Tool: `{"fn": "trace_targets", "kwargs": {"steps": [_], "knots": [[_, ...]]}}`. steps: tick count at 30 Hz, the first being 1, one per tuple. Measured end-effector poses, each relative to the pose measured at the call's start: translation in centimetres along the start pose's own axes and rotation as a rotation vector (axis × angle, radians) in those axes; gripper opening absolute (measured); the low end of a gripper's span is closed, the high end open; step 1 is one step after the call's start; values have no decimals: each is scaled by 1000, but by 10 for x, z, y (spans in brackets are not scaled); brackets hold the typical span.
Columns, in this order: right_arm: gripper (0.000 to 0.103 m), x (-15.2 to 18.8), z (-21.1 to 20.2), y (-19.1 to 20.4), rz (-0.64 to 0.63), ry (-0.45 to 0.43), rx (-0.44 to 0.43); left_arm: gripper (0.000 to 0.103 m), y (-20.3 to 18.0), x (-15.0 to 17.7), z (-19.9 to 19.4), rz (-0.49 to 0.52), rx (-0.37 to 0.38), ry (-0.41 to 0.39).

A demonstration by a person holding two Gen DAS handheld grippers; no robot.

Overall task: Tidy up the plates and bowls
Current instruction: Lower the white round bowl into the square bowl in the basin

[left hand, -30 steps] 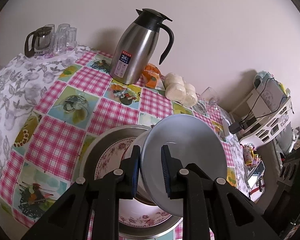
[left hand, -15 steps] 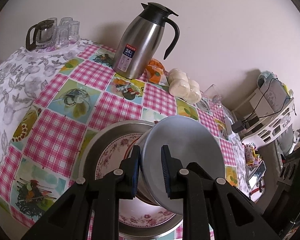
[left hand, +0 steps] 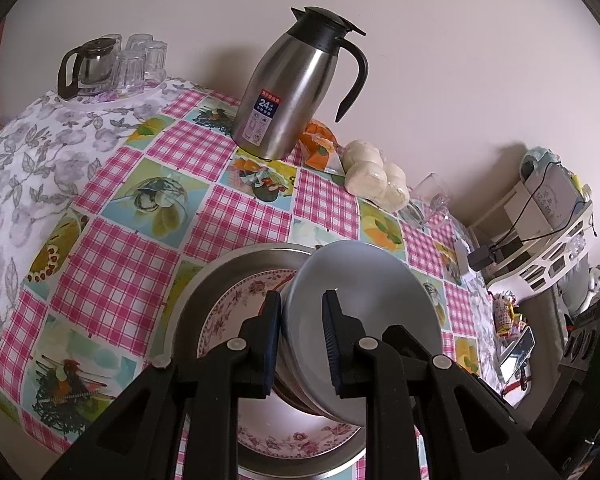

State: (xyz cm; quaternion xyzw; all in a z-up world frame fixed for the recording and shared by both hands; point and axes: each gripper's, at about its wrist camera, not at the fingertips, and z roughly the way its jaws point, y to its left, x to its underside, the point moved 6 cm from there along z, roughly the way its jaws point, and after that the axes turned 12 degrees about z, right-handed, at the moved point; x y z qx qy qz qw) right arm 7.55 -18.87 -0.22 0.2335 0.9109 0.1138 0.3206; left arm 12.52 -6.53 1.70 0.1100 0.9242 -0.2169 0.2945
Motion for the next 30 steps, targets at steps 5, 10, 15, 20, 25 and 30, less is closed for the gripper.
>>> {"fn": "trace_targets", "kwargs": {"steps": [5, 10, 15, 20, 25, 30], "knots": [[29, -2, -2, -1, -2, -12, 6, 21, -1, -1, 0, 0, 1, -3], [32, -5, -5, -4, 0, -27, 19, 21, -1, -1, -2, 7, 0, -7], [32, -8, -6, -9, 20, -30, 17, 21, -1, 0, -1, 3, 0, -3], [31, -11, -6, -18, 66, -31, -12, 21, 2, 0, -1, -7, -3, -2], [30, -9, 0, -21, 82, -15, -26, 21, 4, 0, -1, -12, -6, -1], [30, -5, 6, -24, 99, 9, -33, 21, 4, 1, 1, -10, -7, 5]]}}
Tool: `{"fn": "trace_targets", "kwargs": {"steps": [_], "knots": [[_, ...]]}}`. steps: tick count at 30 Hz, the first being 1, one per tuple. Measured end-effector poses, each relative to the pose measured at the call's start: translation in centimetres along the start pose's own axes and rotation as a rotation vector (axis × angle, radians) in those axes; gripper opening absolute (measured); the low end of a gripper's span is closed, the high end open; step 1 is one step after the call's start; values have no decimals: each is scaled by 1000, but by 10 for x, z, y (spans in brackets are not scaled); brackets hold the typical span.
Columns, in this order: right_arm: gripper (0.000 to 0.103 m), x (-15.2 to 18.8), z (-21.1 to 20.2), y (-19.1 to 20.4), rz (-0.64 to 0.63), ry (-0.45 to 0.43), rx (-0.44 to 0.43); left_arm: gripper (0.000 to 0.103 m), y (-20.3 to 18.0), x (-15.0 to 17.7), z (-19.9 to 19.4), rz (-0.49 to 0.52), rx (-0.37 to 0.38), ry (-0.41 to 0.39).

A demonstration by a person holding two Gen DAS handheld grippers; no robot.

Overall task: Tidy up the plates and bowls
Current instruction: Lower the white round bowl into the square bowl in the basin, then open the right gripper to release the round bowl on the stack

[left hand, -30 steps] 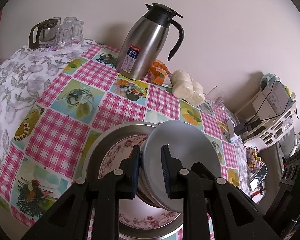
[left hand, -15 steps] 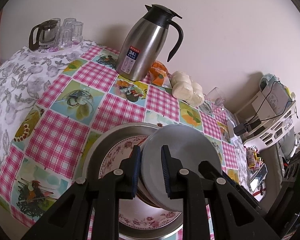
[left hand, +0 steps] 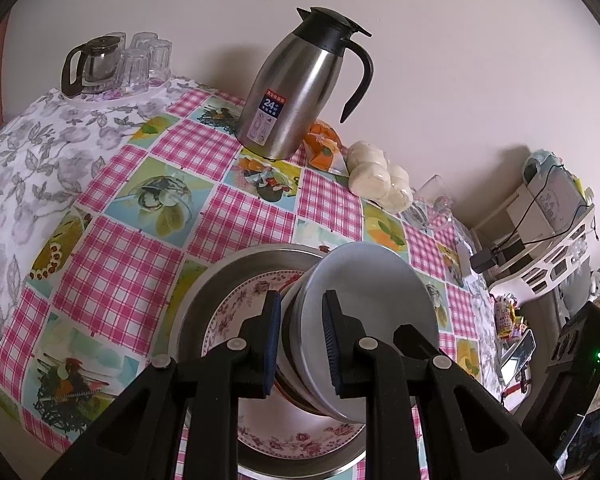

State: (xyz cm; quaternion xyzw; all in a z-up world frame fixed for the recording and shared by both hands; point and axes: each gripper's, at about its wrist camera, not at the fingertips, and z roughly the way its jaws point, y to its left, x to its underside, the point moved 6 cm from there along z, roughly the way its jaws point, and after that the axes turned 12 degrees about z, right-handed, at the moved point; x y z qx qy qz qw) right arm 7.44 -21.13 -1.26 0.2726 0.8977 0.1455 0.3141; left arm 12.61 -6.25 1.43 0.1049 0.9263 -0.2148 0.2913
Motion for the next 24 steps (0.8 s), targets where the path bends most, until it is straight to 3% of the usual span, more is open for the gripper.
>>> {"fn": "trace_targets", "kwargs": {"steps": [8, 10, 13, 24], "knots": [[30, -1, -4, 3, -41, -11, 41, 22, 1, -1, -2, 14, -27, 1], [33, -2, -5, 4, -51, -14, 50, 32, 2, -1, -4, 18, -47, 2], [53, -3, -6, 4, -64, -23, 72, 48, 6, -3, -7, 23, -84, -3], [79, -5, -10, 8, -116, -56, 111, 85, 28, -3, -11, 45, -242, 14]]}}
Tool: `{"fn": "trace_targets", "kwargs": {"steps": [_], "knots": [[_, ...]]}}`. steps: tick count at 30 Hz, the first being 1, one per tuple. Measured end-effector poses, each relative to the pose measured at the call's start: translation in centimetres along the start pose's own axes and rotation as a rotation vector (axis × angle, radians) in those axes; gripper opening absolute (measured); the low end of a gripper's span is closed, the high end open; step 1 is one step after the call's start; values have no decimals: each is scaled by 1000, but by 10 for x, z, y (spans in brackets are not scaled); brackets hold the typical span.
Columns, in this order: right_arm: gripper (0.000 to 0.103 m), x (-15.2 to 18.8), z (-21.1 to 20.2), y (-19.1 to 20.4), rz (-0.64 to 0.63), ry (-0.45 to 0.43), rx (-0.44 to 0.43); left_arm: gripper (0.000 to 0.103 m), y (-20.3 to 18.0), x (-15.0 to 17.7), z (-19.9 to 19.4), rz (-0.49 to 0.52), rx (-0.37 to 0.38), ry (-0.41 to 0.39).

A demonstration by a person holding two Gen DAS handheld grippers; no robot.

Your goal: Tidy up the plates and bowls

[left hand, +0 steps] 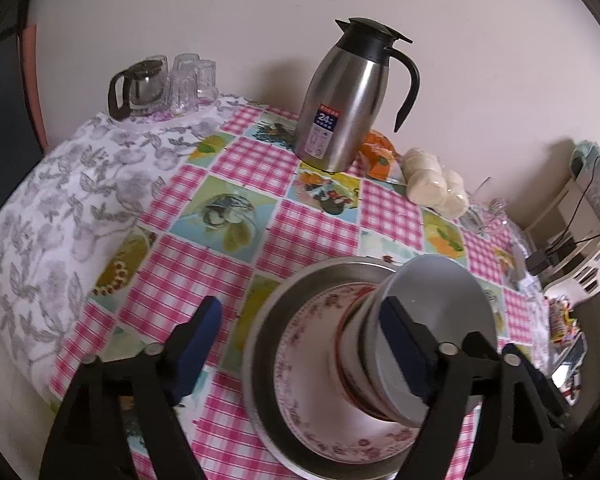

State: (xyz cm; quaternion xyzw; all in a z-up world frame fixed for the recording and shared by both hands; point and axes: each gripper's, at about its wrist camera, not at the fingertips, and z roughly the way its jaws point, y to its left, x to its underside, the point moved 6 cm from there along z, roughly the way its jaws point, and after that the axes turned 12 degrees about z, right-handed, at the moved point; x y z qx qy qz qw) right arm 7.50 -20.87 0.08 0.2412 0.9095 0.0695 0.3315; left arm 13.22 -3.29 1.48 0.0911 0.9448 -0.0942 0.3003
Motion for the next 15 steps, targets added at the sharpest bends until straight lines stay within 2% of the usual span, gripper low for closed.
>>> {"fn": "trace_targets", "kwargs": {"steps": [8, 11, 15], "knots": [[89, -1, -2, -2, -1, -5, 10, 87, 1, -1, -6, 3, 5, -15], [94, -2, -3, -3, 1, -6, 15, 88, 3, -1, -8, 8, -13, -20], [95, -1, -6, -4, -4, -8, 19, 90, 7, 0, -10, 5, -39, -29]]}}
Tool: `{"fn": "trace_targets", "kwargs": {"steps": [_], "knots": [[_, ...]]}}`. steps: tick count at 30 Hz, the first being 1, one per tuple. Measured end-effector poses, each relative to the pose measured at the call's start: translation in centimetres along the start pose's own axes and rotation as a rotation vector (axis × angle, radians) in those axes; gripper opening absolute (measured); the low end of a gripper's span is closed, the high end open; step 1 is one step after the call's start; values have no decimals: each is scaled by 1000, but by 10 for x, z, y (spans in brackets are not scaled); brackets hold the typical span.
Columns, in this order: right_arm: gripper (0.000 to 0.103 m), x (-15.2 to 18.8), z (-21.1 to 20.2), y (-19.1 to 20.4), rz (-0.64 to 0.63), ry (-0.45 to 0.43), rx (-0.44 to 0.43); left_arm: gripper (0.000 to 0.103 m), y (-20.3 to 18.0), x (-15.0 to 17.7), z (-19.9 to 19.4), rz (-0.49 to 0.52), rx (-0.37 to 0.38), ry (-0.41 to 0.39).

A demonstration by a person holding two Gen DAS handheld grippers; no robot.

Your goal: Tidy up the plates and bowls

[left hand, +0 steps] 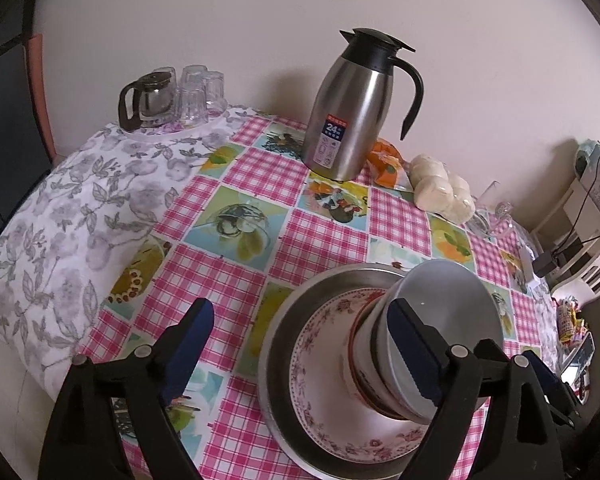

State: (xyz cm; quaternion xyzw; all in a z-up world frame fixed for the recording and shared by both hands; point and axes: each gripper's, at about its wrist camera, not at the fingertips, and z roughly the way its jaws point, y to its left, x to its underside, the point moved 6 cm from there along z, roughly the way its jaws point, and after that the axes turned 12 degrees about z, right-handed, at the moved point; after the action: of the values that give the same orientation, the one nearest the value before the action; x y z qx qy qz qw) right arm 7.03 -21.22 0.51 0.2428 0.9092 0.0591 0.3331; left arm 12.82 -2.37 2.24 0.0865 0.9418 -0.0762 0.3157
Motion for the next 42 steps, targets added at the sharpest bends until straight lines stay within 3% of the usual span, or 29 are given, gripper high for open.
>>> {"fn": "trace_targets", "kwargs": {"steps": [3, 4, 11, 24, 42], "knots": [[99, 0, -1, 0, -4, 1, 4, 97, 4, 1, -1, 8, -34, -1], [103, 1, -1, -1, -4, 1, 7, 98, 6, 1, 0, 10, -46, -1], [103, -1, 0, -4, 0, -7, 24, 99, 17, 5, 6, 41, -138, 37], [103, 0, -12, -6, -12, -22, 39, 99, 12, 8, 3, 66, -128, 45], [103, 35, -42, -20, -32, -35, 64, 99, 6, 37, -30, 117, -164, 9]]}}
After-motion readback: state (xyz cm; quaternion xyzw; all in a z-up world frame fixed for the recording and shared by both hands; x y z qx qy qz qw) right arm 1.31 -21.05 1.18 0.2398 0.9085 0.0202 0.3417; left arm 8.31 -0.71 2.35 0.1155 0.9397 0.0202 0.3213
